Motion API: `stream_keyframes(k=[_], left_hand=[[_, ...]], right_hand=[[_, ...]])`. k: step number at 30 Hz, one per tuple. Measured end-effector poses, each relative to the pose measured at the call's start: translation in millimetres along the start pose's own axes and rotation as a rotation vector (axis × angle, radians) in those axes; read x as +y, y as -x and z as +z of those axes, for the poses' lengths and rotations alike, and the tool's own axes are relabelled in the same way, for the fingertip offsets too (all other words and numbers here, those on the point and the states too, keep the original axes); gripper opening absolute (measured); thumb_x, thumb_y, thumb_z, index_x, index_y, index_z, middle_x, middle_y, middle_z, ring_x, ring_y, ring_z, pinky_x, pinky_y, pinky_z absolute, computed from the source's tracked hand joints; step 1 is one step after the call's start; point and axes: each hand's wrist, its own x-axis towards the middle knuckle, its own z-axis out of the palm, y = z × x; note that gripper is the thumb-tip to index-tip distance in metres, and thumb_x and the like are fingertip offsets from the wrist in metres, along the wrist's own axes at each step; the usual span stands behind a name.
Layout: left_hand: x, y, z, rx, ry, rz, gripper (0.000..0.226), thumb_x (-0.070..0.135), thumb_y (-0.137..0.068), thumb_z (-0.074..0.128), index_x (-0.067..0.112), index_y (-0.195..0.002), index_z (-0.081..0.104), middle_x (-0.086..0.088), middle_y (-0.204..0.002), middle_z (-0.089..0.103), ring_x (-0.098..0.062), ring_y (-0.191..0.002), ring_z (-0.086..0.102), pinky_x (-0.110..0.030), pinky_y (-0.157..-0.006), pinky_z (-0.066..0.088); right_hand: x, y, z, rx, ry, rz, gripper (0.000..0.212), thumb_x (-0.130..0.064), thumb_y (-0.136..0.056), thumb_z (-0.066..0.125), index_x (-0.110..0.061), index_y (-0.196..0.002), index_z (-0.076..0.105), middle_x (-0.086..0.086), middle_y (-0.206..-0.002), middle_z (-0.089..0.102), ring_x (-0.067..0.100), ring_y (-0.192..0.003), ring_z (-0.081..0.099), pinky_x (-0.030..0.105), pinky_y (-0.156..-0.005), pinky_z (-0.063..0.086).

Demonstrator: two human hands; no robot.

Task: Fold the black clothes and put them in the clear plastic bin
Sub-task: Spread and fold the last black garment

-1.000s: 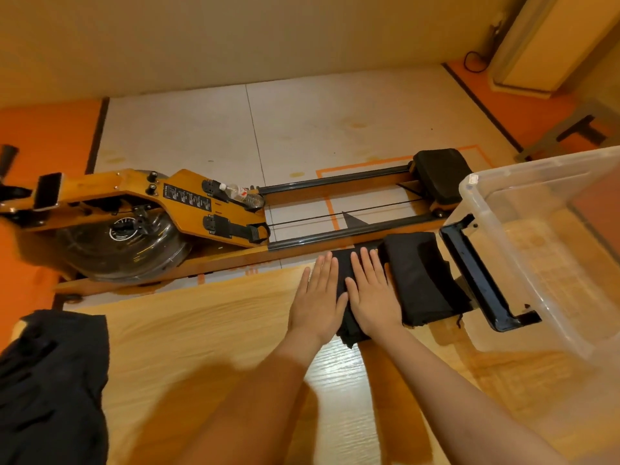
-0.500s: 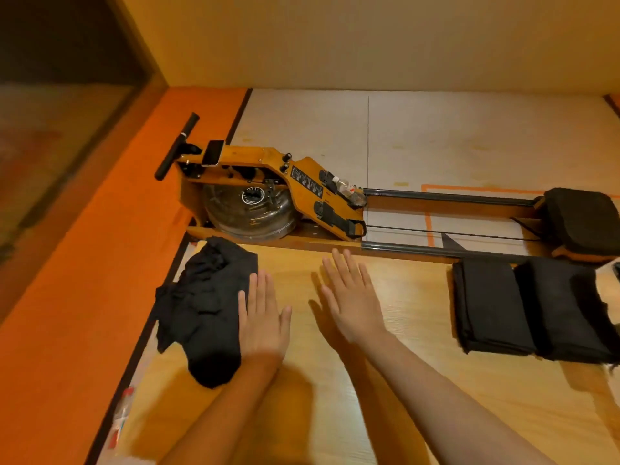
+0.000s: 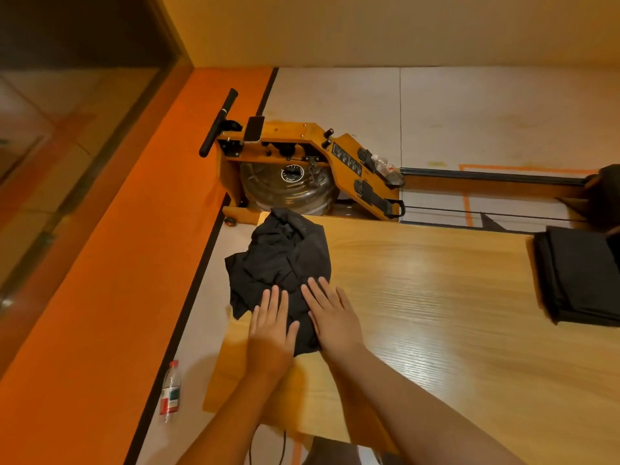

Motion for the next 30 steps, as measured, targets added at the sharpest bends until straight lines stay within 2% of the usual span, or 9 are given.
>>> stream_keyframes(k=[3,6,11,15,18,20,24,27,30], left_hand=[[3.6,3.8,-1.3,-0.043,0.028,0.007,0.063,0.046,-0.104,0.009,0.011,-0.14,0.048,-0.013,-0.146,0.046,-0.024,-0.14,0.026,-0.032,-0.116,0.005],[20.1,7.4,-1.8,-0.113,0.016,0.06,0.063,0.04,-0.105,0.004,0.014,-0.138,0.052,-0.012,-0.144,0.05,-0.025,-0.139,0.028,-0.034,-0.114,0.006],[65.6,13.2,8.1,-0.176,0.031,0.307,0.052,0.04,-0.104,0.011,0.022,-0.147,0.035,-0.003,-0.147,0.047,-0.02,-0.14,0.027,-0.037,-0.112,0.018],[78.0,8.0,7.3,-0.191,0.008,0.466,0.063,0.055,-0.098,0.017,0.025,-0.154,0.019,0.008,-0.159,0.02,-0.007,-0.146,0.009,-0.027,-0.116,0.001],[76.2,2.3,2.4,-0.146,-0.003,0.423,0.07,0.062,-0.096,0.007,0.024,-0.148,0.035,0.007,-0.151,0.039,-0.012,-0.14,0.032,-0.025,-0.116,0.012],[73.5,1.7,-1.4,-0.141,-0.005,0.355,0.075,0.063,-0.096,0.003,0.021,-0.142,0.045,0.004,-0.142,0.05,-0.015,-0.132,0.043,-0.029,-0.114,0.023],[74.7,6.9,-7.4,-0.12,-0.023,0.24,0.073,0.062,-0.097,0.007,0.02,-0.138,0.05,-0.004,-0.141,0.049,-0.022,-0.131,0.039,-0.04,-0.109,0.029],[93.8,13.7,-8.0,-0.109,-0.051,0.271,0.065,0.06,-0.098,0.012,0.025,-0.146,0.039,-0.005,-0.154,0.033,-0.025,-0.143,0.023,-0.04,-0.115,0.007],[120.4,19.4,1.4,-0.118,-0.049,0.24,0.068,0.062,-0.098,0.013,0.022,-0.151,0.029,-0.005,-0.158,0.026,-0.024,-0.147,0.014,-0.039,-0.117,-0.001]], right_hand=[[12.7,11.6,2.2,0.079,0.033,-0.018,0.055,-0.018,-0.079,0.058,-0.015,-0.135,0.055,0.003,-0.139,0.055,0.022,-0.131,0.049,0.041,-0.11,0.03],[30.6,36.6,-0.9,0.049,0.037,0.06,0.059,-0.02,-0.081,0.035,-0.01,-0.138,0.046,0.006,-0.141,0.053,0.021,-0.136,0.039,0.04,-0.108,0.025],[78.3,100.1,-4.6,0.118,-0.008,0.248,0.059,-0.012,-0.087,0.028,-0.008,-0.143,0.044,0.007,-0.149,0.043,0.018,-0.142,0.029,0.036,-0.115,0.016],[114.5,159.5,-12.8,0.139,0.027,0.543,0.056,-0.034,-0.102,0.016,-0.012,-0.145,0.042,0.004,-0.151,0.04,0.017,-0.142,0.03,0.033,-0.116,0.01],[130.6,195.8,-17.2,0.121,0.026,0.685,0.063,-0.043,-0.101,0.013,-0.01,-0.142,0.047,0.006,-0.147,0.046,0.016,-0.139,0.028,0.035,-0.113,0.016],[133.7,205.3,-20.3,0.128,0.018,0.734,0.063,-0.045,-0.097,0.024,-0.007,-0.14,0.048,0.009,-0.146,0.047,0.017,-0.137,0.031,0.035,-0.11,0.019],[130.0,189.8,-32.9,0.179,-0.024,0.638,0.064,-0.044,-0.093,0.031,-0.013,-0.15,0.031,0.004,-0.156,0.03,0.017,-0.145,0.018,0.031,-0.117,0.005],[125.9,160.8,-42.7,0.173,0.022,0.434,0.062,-0.043,-0.095,0.033,-0.019,-0.151,0.025,-0.001,-0.158,0.023,0.017,-0.147,0.015,0.035,-0.118,0.005],[134.0,133.9,-45.7,0.142,0.056,0.366,0.062,-0.046,-0.094,0.032,-0.016,-0.148,0.036,0.003,-0.155,0.033,0.019,-0.145,0.022,0.036,-0.117,0.009]])
